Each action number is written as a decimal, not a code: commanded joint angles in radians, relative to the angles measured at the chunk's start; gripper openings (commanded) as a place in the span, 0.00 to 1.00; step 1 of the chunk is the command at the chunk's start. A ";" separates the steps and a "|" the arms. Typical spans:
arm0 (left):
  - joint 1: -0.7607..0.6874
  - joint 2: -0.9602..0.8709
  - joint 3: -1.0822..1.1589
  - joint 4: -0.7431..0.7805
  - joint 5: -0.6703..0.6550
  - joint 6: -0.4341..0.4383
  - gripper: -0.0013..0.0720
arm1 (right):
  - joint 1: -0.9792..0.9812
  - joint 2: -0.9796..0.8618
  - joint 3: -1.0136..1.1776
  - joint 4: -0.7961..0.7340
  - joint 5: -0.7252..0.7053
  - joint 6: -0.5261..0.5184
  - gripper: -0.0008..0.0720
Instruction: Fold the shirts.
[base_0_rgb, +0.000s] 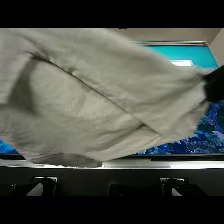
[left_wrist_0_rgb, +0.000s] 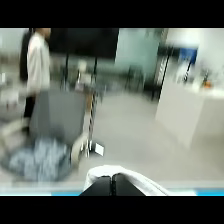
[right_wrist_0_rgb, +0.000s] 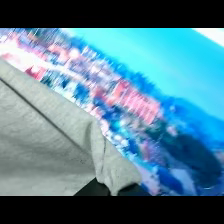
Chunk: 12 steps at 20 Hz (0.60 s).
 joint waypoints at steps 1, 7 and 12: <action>-0.008 -0.190 -0.138 0.013 -0.075 0.035 0.05 | 0.001 -0.198 -0.222 0.159 -0.055 -0.010 0.08; -0.039 -0.623 -0.198 -0.054 -0.069 0.069 0.05 | 0.000 -0.628 -0.314 0.251 -0.496 0.078 0.08; -0.050 -0.774 -0.198 -0.178 -0.147 0.068 0.06 | 0.000 -0.691 -0.314 0.294 -0.779 0.166 0.13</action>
